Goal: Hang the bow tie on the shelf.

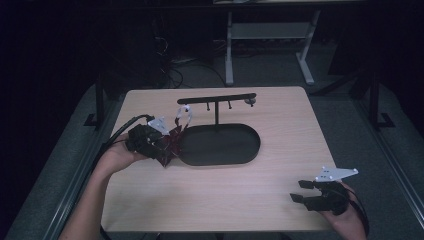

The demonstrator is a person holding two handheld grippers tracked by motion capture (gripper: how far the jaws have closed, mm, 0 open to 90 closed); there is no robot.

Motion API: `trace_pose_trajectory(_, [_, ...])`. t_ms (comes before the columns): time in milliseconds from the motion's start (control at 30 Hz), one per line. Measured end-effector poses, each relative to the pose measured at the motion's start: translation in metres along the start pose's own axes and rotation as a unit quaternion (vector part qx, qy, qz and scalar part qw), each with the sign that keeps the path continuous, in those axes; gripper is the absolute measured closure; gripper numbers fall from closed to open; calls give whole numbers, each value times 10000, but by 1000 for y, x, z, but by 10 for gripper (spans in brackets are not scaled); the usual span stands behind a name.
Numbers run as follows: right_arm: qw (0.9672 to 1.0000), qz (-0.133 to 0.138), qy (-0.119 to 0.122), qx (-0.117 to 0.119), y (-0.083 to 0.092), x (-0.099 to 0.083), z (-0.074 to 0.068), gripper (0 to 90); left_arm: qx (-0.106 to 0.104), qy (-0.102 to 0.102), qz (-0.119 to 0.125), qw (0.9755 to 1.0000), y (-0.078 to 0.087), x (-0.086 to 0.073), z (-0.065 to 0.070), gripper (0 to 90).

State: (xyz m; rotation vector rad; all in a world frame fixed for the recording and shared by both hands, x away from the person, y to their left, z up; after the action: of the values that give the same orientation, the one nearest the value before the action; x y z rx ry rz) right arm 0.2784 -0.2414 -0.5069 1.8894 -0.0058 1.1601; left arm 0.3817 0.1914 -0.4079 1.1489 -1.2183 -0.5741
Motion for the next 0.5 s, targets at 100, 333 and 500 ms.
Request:
trace_pose_trajectory(100, [10000,-8,-25,-3,0,0,0,370,12,23,28,10000,-1,-2,2,622])
trace_pose_trajectory(333, [10000,18,2,10,-1,0,0,370,16,59,55,10000,-4,-7,5,601])
trace_pose_trajectory(500, [10000,14,-1,11,-1,0,0,370,-3,73,83,9999,-4,-8,8,590])
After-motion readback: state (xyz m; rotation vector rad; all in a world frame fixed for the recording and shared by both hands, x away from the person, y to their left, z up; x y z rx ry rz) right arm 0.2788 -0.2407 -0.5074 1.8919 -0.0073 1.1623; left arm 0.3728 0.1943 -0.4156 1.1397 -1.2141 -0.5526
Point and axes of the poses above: each handheld gripper's, and its own axes: y roughly backward along the jaws, x roughly out of its top, z roughly to its right, the point moved 8 cm from there along -y, roughly forward along the jaws
